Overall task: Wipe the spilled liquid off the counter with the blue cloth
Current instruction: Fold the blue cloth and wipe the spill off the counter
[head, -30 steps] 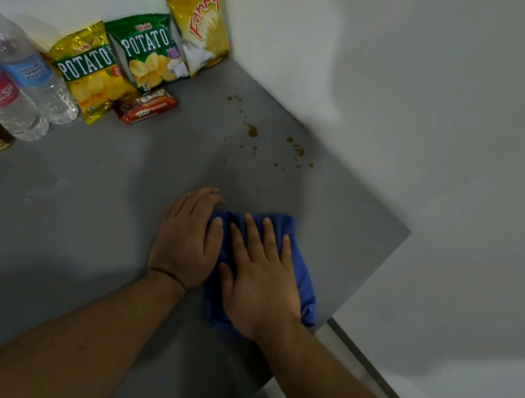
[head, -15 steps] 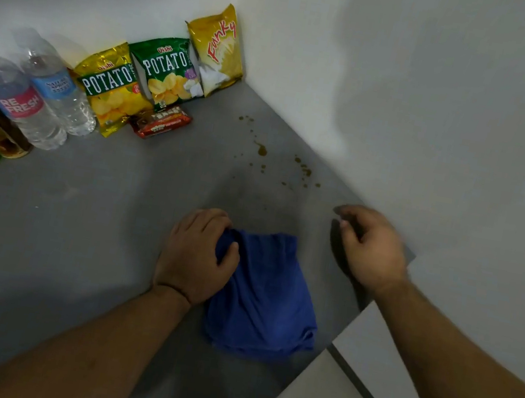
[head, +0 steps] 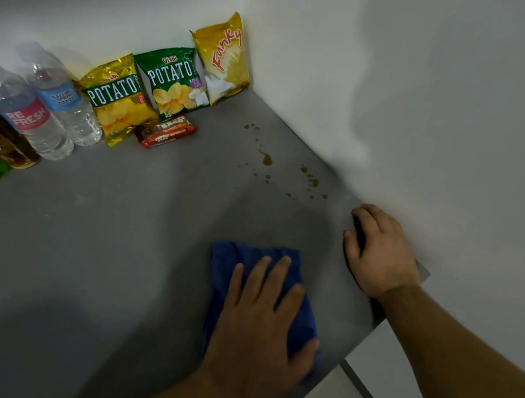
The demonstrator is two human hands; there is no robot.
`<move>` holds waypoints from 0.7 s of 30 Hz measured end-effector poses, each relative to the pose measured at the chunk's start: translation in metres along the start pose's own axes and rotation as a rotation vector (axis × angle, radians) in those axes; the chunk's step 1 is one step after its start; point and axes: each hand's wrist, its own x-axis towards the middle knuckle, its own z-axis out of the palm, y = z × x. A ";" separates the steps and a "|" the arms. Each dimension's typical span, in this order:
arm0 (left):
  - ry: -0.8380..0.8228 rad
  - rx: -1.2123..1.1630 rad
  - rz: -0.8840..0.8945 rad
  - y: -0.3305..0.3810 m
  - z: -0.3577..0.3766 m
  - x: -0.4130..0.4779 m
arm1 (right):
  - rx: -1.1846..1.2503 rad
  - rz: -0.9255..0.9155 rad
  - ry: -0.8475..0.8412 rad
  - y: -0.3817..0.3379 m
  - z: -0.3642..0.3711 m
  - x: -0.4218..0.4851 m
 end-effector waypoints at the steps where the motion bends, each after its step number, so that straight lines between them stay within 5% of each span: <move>1: -0.054 0.037 -0.031 0.010 0.005 -0.005 | 0.001 0.019 0.006 -0.004 -0.001 0.003; 6: -0.123 0.136 -0.073 -0.006 0.016 -0.011 | 0.049 0.183 0.078 -0.024 0.008 0.013; 13: -0.241 0.181 -0.152 -0.068 0.003 0.064 | 0.071 0.017 0.045 -0.018 0.014 0.023; 21: -0.203 0.142 0.066 -0.069 0.000 0.042 | 0.115 0.130 0.067 -0.026 0.009 0.032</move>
